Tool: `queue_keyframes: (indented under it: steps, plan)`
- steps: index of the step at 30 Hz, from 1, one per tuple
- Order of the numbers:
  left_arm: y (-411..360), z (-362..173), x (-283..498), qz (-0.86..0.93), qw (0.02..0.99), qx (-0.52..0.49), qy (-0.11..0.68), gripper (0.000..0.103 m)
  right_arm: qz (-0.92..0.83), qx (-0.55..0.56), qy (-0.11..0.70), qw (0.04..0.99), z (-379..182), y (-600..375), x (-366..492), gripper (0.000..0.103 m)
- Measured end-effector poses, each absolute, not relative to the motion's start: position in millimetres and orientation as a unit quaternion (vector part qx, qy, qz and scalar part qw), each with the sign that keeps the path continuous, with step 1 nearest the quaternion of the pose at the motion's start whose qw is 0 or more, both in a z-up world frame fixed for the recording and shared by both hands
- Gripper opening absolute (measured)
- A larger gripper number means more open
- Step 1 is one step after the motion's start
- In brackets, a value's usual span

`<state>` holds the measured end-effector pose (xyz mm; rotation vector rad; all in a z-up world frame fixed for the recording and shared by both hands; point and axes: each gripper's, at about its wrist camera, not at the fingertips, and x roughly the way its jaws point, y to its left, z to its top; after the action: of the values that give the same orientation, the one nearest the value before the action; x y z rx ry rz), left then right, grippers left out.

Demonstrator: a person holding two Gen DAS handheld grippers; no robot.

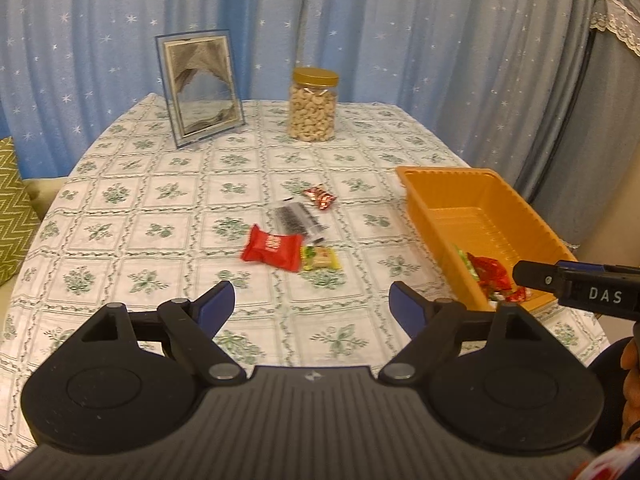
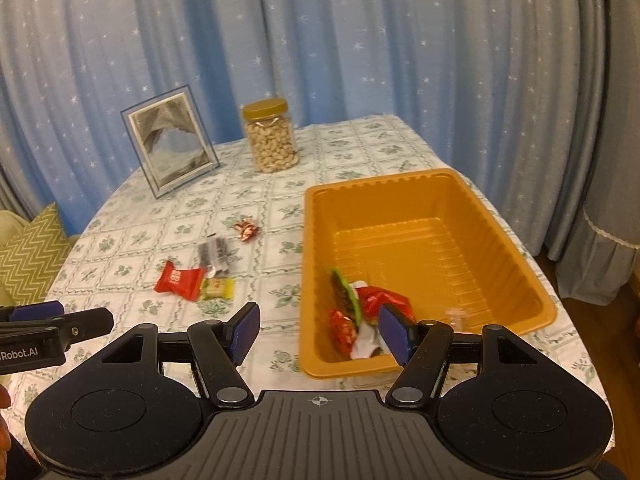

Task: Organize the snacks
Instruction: 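Move both open tools back toward the remaining snacks, then grasp the red printed packet with the left tool while the right tool grasps the yellow-green candy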

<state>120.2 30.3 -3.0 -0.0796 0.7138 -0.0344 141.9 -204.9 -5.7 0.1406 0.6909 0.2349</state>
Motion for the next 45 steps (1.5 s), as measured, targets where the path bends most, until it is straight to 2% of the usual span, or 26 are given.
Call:
queue_keyframes:
  steps: [20, 36, 45]
  plan:
    - [87, -20, 169, -0.006, 0.931, -0.004, 0.366, 0.083, 0.183, 0.032, 0.335, 0.924, -21, -126, 179, 0.066]
    - [116, -70, 227, -0.027, 0.920, 0.002, 0.390, 0.083, 0.198, 0.016, 0.373, 0.906, -75, -82, 238, 0.066]
    - [120, -73, 248, -0.038, 0.922, -0.009, 0.386, 0.083, 0.211, 0.018, 0.384, 0.899, -103, -67, 270, 0.065]
